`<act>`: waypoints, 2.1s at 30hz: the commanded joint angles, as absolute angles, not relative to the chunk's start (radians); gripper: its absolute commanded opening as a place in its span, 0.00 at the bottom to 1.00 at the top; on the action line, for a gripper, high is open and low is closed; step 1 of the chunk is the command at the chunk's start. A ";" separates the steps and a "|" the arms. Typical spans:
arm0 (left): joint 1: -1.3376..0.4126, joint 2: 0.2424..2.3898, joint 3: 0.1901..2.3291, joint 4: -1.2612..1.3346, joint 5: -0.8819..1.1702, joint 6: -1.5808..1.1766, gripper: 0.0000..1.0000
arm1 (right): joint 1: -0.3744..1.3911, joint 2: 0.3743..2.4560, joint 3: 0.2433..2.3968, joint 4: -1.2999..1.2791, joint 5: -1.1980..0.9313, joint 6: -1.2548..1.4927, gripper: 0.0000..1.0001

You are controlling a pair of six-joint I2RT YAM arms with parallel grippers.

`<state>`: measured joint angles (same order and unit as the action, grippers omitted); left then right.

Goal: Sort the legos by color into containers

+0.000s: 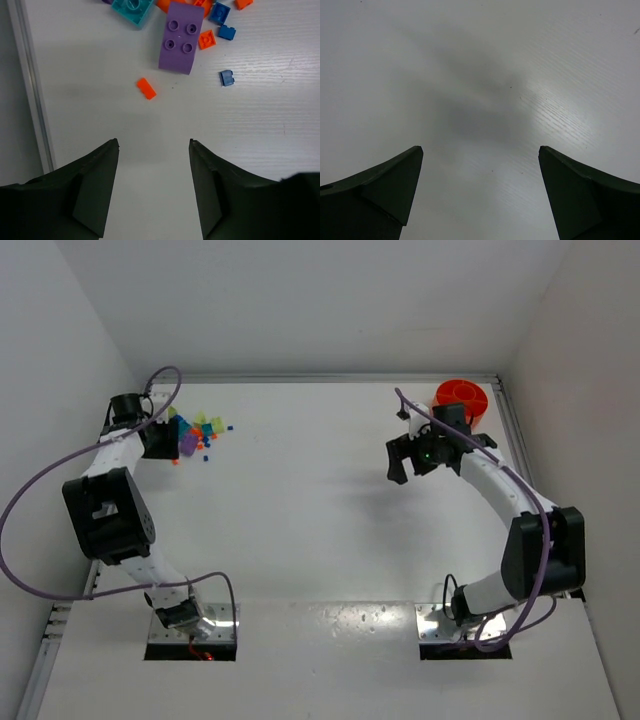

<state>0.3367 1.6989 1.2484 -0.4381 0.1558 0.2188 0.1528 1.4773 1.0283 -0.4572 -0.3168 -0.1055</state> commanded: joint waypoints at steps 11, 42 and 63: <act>0.279 1.871 1.402 -0.425 0.241 0.265 0.66 | 0.150 1.552 1.112 -0.482 -0.383 -0.132 1.00; 0.252 2.091 1.560 -0.425 0.212 0.275 0.39 | 0.150 1.618 1.169 -0.509 -0.393 -0.141 1.00; 0.252 1.763 1.396 -0.603 0.581 0.471 0.00 | 0.150 1.517 1.169 -0.494 -0.799 -0.112 1.00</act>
<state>0.2592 1.9392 1.4044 -0.5156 0.3958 0.3748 0.1528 1.6005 1.1358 -0.5549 -0.6411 -0.1265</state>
